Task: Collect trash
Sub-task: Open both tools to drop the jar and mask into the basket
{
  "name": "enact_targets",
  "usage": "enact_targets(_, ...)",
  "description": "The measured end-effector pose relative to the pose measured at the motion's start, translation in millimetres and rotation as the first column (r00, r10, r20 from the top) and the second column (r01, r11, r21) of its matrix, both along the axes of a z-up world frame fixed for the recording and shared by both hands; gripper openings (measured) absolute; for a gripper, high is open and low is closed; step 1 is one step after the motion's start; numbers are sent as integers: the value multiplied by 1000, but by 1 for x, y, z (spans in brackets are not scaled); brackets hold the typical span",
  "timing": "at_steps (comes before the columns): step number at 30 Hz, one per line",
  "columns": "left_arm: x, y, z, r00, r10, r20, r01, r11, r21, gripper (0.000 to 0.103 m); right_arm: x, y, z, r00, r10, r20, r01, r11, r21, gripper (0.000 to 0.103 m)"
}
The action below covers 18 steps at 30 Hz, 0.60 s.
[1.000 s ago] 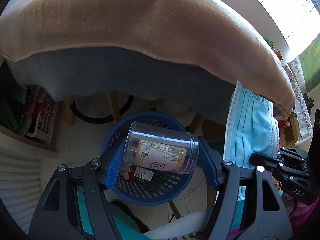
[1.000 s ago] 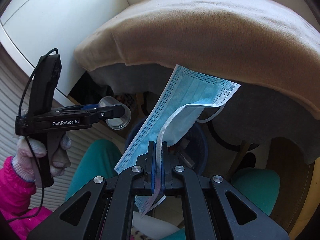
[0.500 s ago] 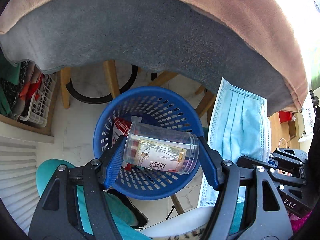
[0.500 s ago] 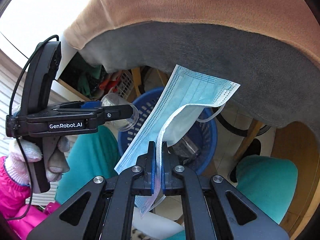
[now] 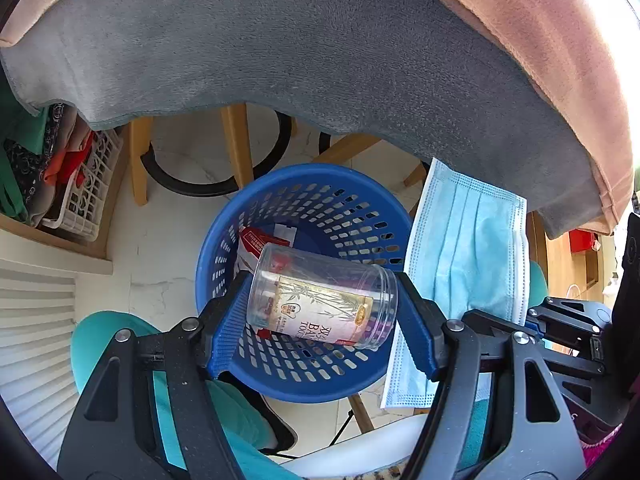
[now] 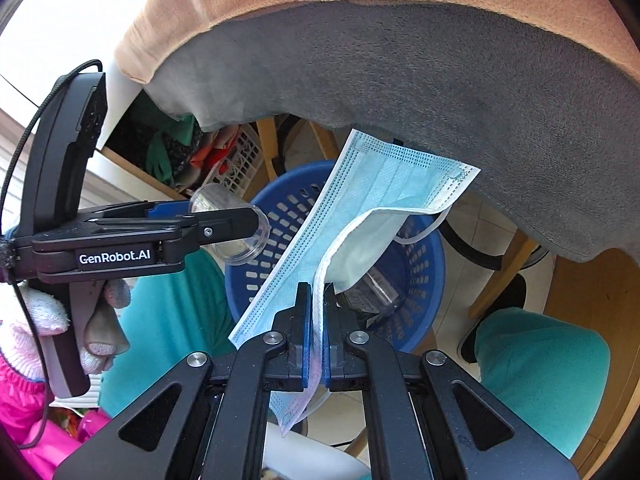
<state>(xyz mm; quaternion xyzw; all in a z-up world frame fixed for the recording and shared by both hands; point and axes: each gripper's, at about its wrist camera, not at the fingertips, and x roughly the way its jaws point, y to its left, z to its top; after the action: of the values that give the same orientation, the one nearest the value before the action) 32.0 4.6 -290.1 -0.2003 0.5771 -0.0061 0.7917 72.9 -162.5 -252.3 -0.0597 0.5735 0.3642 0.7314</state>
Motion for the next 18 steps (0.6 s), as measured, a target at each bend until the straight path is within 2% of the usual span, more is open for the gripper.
enact_targets(6, 1, -3, 1, 1000, -3, -1, 3, 1000, 18, 72, 3, 1, -6, 1000, -12, 3, 12, 1000, -8, 3)
enact_targets(8, 1, -4, 3, 1000, -3, 5, 3, 1000, 22, 72, 3, 1, -7, 1000, -15, 1, 15, 1000, -13, 8)
enact_targets(10, 1, -5, 6, 1000, -1, 9, 1, 1000, 24, 72, 3, 0, -9, 1000, -17, -2, 17, 1000, -18, 29)
enact_targets(12, 1, -5, 9, 1000, -1, 11, 1, 1000, 21, 72, 3, -1, -8, 1000, -21, 5, 21, 1000, -10, 41)
enact_targets(18, 1, -4, 15, 1000, 6, 18, -6, 999, 32, 72, 3, -6, -3, 999, -31, 14, 31, 1000, -2, 41)
